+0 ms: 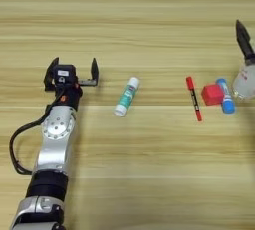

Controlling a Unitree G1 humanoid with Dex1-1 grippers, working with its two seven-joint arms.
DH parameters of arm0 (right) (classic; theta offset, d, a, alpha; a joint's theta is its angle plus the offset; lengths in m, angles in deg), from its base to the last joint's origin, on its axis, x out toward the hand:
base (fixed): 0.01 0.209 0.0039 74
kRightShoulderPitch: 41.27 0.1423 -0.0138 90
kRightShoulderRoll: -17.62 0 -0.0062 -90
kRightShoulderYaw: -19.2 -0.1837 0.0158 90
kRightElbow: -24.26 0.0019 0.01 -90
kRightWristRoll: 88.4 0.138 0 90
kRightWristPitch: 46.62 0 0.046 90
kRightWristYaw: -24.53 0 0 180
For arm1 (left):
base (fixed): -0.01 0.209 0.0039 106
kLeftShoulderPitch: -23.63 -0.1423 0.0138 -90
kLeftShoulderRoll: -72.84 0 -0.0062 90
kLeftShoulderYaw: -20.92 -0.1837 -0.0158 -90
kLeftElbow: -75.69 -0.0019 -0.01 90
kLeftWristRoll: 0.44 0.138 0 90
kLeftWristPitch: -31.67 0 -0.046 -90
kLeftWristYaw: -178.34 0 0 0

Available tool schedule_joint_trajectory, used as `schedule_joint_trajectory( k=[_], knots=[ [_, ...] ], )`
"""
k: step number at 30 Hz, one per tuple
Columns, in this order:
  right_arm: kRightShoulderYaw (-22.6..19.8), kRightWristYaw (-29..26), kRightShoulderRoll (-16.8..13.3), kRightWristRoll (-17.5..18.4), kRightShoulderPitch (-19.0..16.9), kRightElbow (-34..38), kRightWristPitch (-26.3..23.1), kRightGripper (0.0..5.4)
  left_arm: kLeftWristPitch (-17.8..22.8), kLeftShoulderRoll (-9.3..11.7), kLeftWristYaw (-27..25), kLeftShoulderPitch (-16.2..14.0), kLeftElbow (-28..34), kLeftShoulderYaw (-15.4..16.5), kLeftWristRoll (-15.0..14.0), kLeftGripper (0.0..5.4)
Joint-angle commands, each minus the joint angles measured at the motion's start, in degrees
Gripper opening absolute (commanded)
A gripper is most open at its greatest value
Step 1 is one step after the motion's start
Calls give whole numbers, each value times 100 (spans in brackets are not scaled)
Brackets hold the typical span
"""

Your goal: Move the objects on the table

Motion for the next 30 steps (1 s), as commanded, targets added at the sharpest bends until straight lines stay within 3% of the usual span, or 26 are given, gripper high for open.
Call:
schedule_joint_trajectory(
  k=[1,5,21,30],
  knots=[
    [340,-222,-103,-119,-216,268,-160,537,26,17,27,53,-9,-8,66,540],
    [598,-289,-65,-208,-359,135,-356,537,28,15,25,29,24,-7,64,540],
    [819,-290,53,-252,-361,-858,-1127,537,44,24,31,32,7,-6,75,540],
    [1080,-452,89,-313,-370,-1095,-1172,537,37,19,31,24,10,-10,77,540]
  ],
)
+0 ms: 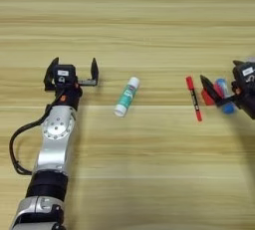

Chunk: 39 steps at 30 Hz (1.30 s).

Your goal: Move the objects on the table

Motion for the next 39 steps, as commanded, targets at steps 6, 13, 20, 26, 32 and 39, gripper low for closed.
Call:
schedule_joint_trajectory(
  k=[6,13,20,26,32,39],
  knots=[
    [184,-130,10,-89,43,-355,-66,537,34,19,28,23,9,-14,75,540],
    [177,-145,39,-125,113,-672,-54,537,34,18,23,25,9,-16,73,540],
    [150,-195,61,-79,202,-968,-81,537,33,17,22,24,10,-17,72,540],
    [120,-220,84,-56,293,-1245,-45,537,34,15,20,23,13,-20,72,540],
    [118,-256,99,-58,330,-1363,-25,537,37,13,20,23,18,-22,71,540],
    [121,-287,104,-77,354,-1447,-16,537,34,9,16,23,19,-26,70,540]
  ],
)
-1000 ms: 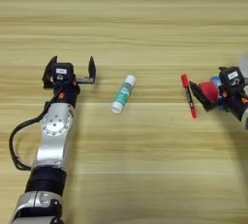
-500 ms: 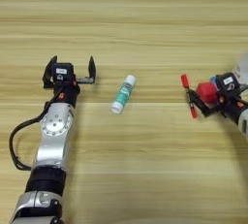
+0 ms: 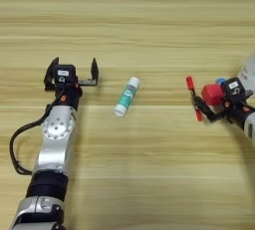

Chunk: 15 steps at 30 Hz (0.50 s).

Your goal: Move the objects on the table

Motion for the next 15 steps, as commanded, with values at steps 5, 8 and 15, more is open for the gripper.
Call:
schedule_joint_trajectory(
  k=[5,8,15],
  knots=[
    [-51,-46,8,1,140,-153,2,537,38,5,20,20,28,-28,71,540],
    [-49,-48,15,3,158,-211,8,537,40,5,21,19,31,-29,71,540],
    [-68,-71,19,22,225,-378,19,516,46,-2,26,21,37,-37,77,540]
  ],
)
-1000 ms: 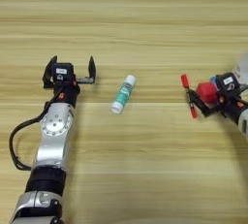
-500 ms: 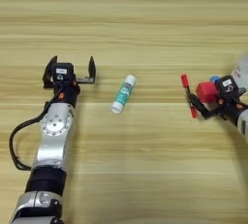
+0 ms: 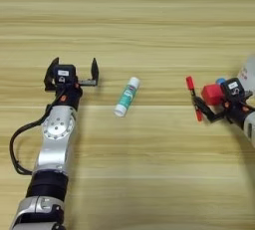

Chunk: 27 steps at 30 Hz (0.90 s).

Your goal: Move the objects on the table

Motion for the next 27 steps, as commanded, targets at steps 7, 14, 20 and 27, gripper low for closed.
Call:
schedule_joint_trajectory(
  k=[7,14,20,27],
  knots=[
    [-84,-60,22,9,140,-212,-5,440,47,-3,26,21,42,-30,75,540],
    [-80,-75,23,-3,138,-206,2,369,45,-2,28,21,40,-29,77,540],
    [-86,-101,27,-16,122,-170,3,287,42,-3,33,21,39,-27,80,540],
    [-81,-120,24,-19,115,-149,-9,248,42,-2,35,20,42,-26,81,540]
  ],
)
